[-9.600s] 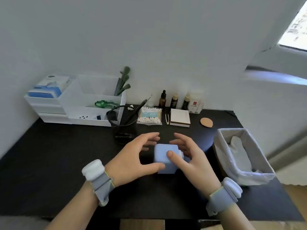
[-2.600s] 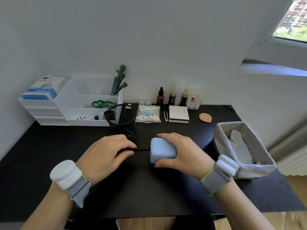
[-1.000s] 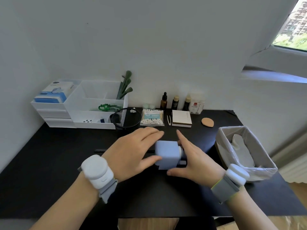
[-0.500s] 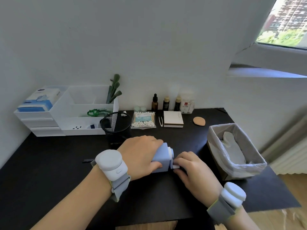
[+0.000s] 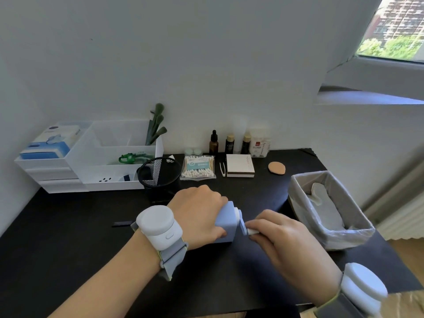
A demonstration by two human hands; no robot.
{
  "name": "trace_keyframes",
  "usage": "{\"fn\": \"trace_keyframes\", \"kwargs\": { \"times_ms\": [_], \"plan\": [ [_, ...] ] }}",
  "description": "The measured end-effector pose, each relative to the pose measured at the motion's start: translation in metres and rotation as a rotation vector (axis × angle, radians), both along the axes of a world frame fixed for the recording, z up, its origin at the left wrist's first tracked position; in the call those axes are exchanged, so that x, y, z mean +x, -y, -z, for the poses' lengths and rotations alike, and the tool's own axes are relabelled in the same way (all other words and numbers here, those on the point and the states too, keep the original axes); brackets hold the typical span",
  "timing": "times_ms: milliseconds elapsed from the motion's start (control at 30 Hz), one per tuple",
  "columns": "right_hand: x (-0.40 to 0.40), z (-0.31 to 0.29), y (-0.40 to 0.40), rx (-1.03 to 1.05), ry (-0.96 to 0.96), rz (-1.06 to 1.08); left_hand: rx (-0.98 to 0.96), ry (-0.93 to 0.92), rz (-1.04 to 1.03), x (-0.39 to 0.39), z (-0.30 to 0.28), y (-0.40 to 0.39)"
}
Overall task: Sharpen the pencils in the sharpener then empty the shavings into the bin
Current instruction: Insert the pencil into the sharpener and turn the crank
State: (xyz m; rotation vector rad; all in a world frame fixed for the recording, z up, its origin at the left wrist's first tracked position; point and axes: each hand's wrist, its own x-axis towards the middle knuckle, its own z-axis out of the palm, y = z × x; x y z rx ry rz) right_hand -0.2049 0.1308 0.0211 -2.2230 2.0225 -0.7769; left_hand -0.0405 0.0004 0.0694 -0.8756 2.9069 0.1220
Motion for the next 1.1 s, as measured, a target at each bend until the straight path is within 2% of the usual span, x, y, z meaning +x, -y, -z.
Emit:
{"fn": "trace_keyframes", "kwargs": {
  "times_ms": [233,400,600,800,1100],
  "plan": [
    [-0.002,-0.019,0.021,-0.078,-0.046,0.009,-0.015,0.018,0.023,0.0,0.0,0.004],
    [-0.007,-0.025,0.038,-0.029,-0.086,0.001,-0.02,-0.008,0.03,0.002,0.001,0.006],
    [-0.01,-0.027,0.046,-0.074,0.021,0.08,-0.009,-0.003,0.034,0.002,0.0,0.007],
    [-0.013,-0.006,0.068,-0.053,0.081,0.138,-0.015,-0.007,0.046,0.003,0.0,0.006],
    [-0.012,0.025,0.067,0.038,0.057,0.183,-0.016,-0.037,0.036,0.005,0.003,0.005]
  ]
}}
